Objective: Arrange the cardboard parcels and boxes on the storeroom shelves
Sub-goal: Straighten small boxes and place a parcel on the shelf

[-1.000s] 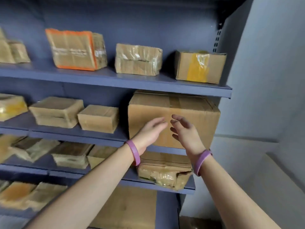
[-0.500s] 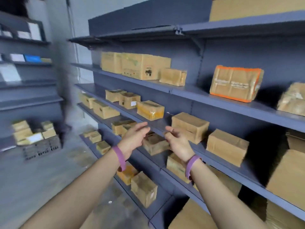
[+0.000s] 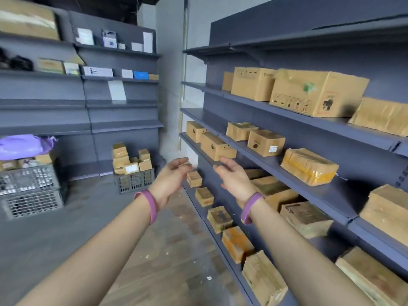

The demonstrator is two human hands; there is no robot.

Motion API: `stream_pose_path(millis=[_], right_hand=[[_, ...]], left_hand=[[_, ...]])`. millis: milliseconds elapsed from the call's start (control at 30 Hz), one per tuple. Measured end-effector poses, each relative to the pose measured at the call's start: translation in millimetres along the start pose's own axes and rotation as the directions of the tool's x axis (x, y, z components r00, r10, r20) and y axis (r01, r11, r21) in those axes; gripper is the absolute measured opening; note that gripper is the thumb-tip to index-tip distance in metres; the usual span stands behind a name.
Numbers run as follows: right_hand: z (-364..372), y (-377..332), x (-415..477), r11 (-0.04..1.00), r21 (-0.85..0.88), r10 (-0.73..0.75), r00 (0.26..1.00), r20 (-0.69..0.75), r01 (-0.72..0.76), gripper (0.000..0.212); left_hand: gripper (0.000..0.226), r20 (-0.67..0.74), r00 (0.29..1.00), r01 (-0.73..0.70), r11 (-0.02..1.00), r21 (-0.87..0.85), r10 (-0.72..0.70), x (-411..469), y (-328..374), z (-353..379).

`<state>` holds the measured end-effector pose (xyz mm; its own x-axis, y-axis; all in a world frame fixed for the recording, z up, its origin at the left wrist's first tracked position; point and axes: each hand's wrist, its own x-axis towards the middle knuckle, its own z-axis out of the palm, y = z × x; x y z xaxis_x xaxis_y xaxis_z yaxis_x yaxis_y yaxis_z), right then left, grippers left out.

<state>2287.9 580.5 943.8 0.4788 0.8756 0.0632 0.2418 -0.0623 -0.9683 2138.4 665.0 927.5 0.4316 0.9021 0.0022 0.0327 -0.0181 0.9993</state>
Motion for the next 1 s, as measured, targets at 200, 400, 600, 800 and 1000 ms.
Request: stream_pose_path(millis=[200, 400, 600, 800, 1000], right_hand=[[60, 5, 110, 0.999, 0.042, -0.03, 0.996, 0.088, 0.027, 0.047], [91, 20, 248, 0.996, 0.073, -0.054, 0.987, 0.149, 0.043, 0.05], [92, 17, 390, 0.997, 0.048, -0.062, 0.993, 0.102, 0.057, 0.047], [76, 19, 494, 0.999, 0.022, -0.045, 0.997, 0.057, 0.044, 0.048], [54, 40, 575, 1.0, 0.008, -0.028, 0.998, -0.064, 0.028, 0.043]], left_hand=[[0.035, -0.086, 0.996, 0.011, 1.0, -0.006, -0.011, 90, -17, -44], [0.032, -0.145, 0.989, 0.023, 0.999, 0.029, -0.018, 216, -27, -63], [0.038, -0.126, 0.992, -0.013, 0.999, 0.047, 0.018, 367, -12, -56], [0.038, -0.05, 0.999, 0.003, 1.0, 0.01, -0.003, 473, -2, -34], [0.033, 0.064, 0.997, -0.032, 0.999, 0.009, 0.032, 571, -1, -3]])
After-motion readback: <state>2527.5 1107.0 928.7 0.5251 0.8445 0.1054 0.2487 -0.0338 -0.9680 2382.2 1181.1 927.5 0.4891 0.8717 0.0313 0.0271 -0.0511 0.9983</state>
